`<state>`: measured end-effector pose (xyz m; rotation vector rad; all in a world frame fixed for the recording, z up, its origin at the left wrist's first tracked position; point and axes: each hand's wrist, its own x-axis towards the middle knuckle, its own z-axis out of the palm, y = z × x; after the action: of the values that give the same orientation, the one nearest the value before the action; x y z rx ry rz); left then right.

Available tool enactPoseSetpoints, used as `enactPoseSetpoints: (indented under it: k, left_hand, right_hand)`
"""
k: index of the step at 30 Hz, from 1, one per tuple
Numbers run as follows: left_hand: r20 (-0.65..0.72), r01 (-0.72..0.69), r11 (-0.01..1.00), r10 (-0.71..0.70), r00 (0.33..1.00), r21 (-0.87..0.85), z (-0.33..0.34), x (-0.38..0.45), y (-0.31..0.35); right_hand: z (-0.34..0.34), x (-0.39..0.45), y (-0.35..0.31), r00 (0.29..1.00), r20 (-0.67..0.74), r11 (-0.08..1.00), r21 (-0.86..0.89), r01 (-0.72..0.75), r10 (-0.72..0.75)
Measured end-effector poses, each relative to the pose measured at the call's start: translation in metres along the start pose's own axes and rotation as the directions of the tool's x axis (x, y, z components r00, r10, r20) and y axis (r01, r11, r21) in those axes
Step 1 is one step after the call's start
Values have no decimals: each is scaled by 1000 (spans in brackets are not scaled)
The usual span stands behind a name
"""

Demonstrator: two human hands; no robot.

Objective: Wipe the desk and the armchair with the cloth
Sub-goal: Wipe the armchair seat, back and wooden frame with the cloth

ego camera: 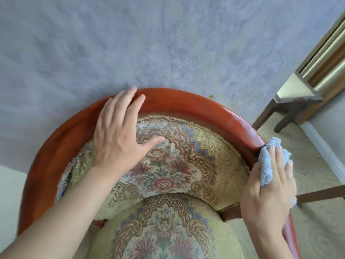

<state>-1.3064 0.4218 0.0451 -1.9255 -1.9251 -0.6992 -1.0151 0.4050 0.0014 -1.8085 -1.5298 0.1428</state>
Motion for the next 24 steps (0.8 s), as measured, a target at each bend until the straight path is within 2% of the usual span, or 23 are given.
enactPoseSetpoints:
  k: [2, 6, 13, 16, 19, 24]
  left_hand:
    - [15, 78, 995, -79, 997, 58, -6, -10, -26]
    - [41, 136, 978, -145, 989, 159, -9, -23, -56]
    - [-5, 212, 922, -223, 975, 324, 14, -29, -63]
    - [-40, 206, 916, -205, 978, 345, 18, -31, -65]
    - [-53, 217, 912, -212, 976, 348, 19, -31, -64]
    - [-58, 228, 910, -222, 973, 347, 19, -31, -63]
  right_hand:
    - [8, 11, -13, 1000, -20, 1000, -16, 9, -10]
    - [22, 25, -33, 998, -39, 998, -16, 53, -53]
    - [42, 28, -53, 978, -92, 982, -1, 187, -187]
    - [54, 25, -62, 944, -93, 948, -5, 318, -317]
    - [72, 21, -73, 879, -92, 883, -23, 469, -469]
    - [102, 8, -78, 830, -26, 831, -44, 555, -557]
